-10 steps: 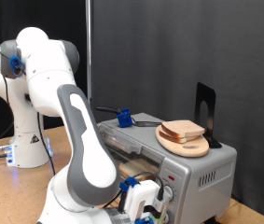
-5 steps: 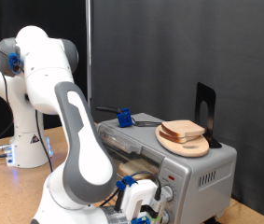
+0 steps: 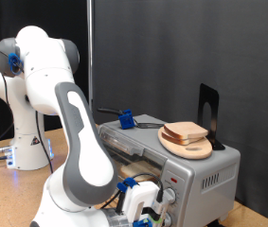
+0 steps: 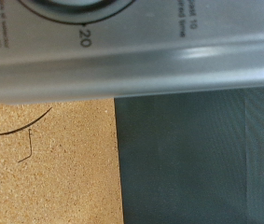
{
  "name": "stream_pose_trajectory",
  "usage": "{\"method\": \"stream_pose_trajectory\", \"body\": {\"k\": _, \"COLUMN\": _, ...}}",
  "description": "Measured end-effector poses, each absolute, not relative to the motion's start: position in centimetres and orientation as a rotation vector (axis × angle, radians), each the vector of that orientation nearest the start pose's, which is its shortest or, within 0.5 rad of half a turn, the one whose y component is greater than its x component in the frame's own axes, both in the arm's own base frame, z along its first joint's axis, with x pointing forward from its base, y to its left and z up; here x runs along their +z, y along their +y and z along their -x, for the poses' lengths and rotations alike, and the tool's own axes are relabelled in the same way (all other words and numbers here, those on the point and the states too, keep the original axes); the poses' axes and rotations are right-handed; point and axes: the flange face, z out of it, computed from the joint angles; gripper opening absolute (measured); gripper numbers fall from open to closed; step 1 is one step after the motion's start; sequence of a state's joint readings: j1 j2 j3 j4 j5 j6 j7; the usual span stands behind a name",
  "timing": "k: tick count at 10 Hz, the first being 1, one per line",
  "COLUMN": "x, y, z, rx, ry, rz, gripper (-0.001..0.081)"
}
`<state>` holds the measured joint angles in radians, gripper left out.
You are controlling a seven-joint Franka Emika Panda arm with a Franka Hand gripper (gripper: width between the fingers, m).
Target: Make a piece of toast with the oven
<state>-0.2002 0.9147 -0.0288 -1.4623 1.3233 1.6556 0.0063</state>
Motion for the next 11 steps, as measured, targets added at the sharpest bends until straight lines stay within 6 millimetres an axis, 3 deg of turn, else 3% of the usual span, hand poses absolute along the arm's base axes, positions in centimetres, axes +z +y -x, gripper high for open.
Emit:
{"method": "stream_pose_trajectory", "body": {"k": 3, "x": 15.10, "y": -5.60, "z": -67.87, "rx": 0.528, "ry": 0.839, "rz": 1.667, "gripper": 0.0000}}
{"method": "stream_pose_trajectory", "body": {"k": 11, "x": 15.27, "y": -5.09, "z": -67.80, "rx": 0.805, "ry": 1.120, "rz": 1.598, "gripper": 0.0000}}
